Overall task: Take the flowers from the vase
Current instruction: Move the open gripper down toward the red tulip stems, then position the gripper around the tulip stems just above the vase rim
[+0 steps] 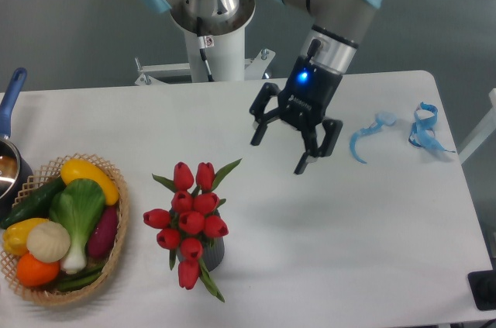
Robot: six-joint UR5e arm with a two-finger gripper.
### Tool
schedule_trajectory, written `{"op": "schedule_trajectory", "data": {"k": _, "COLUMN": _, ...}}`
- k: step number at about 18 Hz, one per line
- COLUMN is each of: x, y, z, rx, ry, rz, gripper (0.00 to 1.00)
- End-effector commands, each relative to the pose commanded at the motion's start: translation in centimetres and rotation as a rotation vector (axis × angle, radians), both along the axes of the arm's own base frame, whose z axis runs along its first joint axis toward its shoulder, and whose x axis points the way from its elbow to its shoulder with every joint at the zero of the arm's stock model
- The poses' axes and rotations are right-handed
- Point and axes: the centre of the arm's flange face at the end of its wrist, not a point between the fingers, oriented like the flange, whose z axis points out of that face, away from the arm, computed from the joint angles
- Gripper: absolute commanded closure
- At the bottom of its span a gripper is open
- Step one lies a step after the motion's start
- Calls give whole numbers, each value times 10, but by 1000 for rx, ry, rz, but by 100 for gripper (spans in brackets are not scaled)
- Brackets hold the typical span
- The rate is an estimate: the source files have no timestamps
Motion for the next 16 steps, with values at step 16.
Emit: {"op": "schedule_trajectory", "data": {"k": 16, "x": 29, "y": 61, "z": -54, "rx": -5, "ry": -135, "rz": -115, "gripper": 0}}
